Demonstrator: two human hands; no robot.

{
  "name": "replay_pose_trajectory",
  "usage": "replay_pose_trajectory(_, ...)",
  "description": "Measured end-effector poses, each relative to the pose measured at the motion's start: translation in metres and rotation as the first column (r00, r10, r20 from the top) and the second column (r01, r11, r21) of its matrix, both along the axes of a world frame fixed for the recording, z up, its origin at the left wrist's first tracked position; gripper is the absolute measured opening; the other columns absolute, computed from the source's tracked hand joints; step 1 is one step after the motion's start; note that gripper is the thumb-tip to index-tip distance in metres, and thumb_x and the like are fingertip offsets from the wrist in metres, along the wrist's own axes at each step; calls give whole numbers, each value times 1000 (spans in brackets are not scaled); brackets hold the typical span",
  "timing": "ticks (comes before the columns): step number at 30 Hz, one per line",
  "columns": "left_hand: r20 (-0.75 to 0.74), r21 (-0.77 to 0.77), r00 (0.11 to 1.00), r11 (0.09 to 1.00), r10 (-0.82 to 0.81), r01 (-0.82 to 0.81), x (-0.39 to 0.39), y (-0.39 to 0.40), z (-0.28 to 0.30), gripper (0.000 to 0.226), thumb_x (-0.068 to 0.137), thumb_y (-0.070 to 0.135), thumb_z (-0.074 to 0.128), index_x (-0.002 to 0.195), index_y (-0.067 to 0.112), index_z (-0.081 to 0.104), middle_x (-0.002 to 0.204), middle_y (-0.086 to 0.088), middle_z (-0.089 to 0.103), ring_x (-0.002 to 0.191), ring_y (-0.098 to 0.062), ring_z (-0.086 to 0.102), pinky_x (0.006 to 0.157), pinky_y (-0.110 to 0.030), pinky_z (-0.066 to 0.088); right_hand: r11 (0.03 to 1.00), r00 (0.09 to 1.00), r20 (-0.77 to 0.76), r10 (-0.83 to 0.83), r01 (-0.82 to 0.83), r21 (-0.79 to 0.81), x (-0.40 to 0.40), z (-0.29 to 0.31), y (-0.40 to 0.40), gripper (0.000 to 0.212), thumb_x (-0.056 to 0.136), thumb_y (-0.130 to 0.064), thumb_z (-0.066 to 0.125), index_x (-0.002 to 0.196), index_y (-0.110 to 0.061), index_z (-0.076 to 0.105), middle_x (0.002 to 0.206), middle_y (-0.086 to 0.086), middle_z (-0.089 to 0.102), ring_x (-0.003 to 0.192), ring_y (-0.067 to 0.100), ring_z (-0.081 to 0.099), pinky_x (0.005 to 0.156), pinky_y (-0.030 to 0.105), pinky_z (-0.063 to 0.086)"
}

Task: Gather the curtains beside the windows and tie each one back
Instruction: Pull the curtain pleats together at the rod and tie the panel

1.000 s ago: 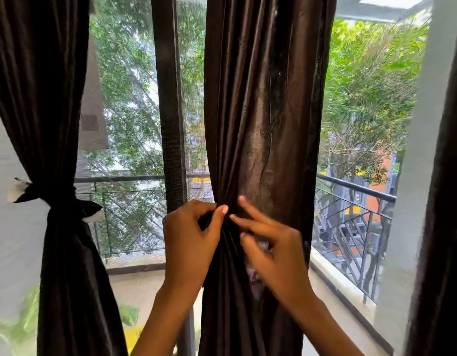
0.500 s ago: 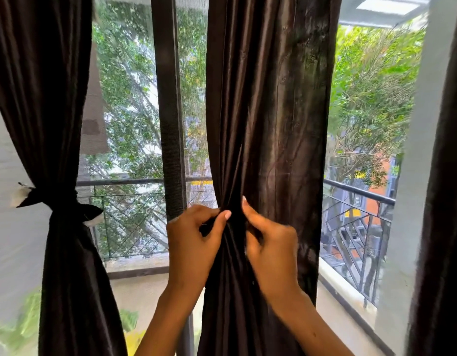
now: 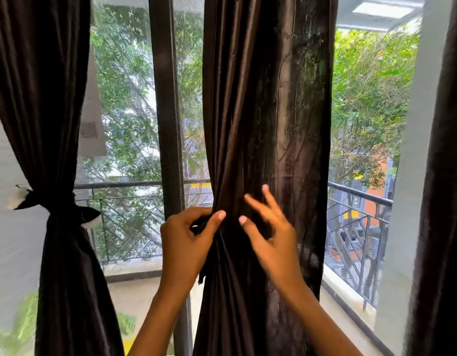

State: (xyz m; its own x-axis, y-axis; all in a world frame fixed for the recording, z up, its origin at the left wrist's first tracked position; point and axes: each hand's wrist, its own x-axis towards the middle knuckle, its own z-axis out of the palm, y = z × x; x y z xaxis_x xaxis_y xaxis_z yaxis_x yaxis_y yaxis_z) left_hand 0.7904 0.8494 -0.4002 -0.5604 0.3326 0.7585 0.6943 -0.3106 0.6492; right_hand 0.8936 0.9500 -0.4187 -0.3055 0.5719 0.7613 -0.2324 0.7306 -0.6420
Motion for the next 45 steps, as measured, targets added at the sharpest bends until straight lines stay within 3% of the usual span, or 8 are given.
replay_pose_trajectory(4, 176, -8, 959, 974, -222, 227, -3, -4, 1, 16, 75, 23, 75, 84, 10, 76, 81, -4, 75, 84, -25, 71, 82, -47, 56, 926, 995, 7, 98, -89, -367, -11, 21, 23, 121, 50, -58, 78, 150, -24, 19, 147, -2, 39, 134, 8, 39, 110, 28, 33)
replay_pose_trajectory(10, 58, 8, 997, 998, 56, -56, 1, 0, 1, 5, 74, 14, 79, 72, 16, 75, 69, 4, 72, 68, -6, 68, 69, -28, 55, 976, 961, -170, -219, 212, -57, -2, 7, 14, 14, 76, -19, 77, 86, -8, 73, 76, 4, 74, 73, 0, 64, 64, 26, 53)
replay_pose_trajectory(18, -258, 63, 936, 971, 240, -231, 18, 7, -7, 12, 78, 24, 67, 81, 15, 75, 69, 7, 62, 64, -3, 57, 60, -17, 43, 803, 872, 55, -487, 422, 422, -5, -15, -20, 67, 66, 0, 44, 129, -14, 59, 130, 1, 60, 106, 12, 64, 79, 23, 50)
replay_pose_trajectory(27, -201, 24, 969, 990, 142, -140, 15, 6, -3, 12, 80, 29, 73, 76, 18, 75, 69, 10, 65, 63, -1, 60, 60, -16, 44, 889, 941, 245, -233, 103, 447, 4, -16, -19, 55, 83, -25, 36, 131, -8, 56, 152, 5, 32, 140, 14, 32, 113, 23, 26)
replay_pose_trajectory(31, -45, 19, 997, 998, 68, -67, 5, 8, -2, 6, 79, 19, 75, 77, 13, 76, 71, 6, 70, 68, -3, 65, 63, -16, 48, 924, 960, -36, -276, 276, 264, 8, 3, -2, 53, 90, -35, 55, 140, -19, 46, 159, 6, 10, 148, 16, 8, 119, 38, 16)
replay_pose_trajectory(35, -7, 6, 1000, 1000, 0, 0, 1, 10, -1, 5, 78, 16, 75, 78, 12, 76, 72, 3, 72, 69, -6, 67, 64, -18, 49, 980, 987, -85, -134, 120, -156, 4, 28, 11, 95, 72, -37, 79, 149, -18, 28, 145, 5, 44, 131, 2, 41, 107, 15, 35)
replay_pose_trajectory(39, -88, 9, 991, 994, 105, -105, 0, 16, -5, 13, 79, 26, 75, 80, 14, 76, 73, 5, 70, 69, -5, 66, 66, -25, 52, 977, 962, -180, -205, 212, 25, -2, 20, 8, 38, 81, -7, 70, 119, -15, 67, 103, 7, 73, 90, -3, 67, 80, 27, 56)
replay_pose_trajectory(45, -192, 36, 961, 980, 198, -195, 6, 19, -11, 18, 81, 28, 70, 84, 11, 76, 75, 1, 68, 67, -9, 65, 64, -28, 50, 863, 905, -97, -414, 425, 275, 2, -10, -11, 69, 63, 9, 46, 125, -16, 62, 83, 17, 69, 72, -6, 52, 68, -4, 36)
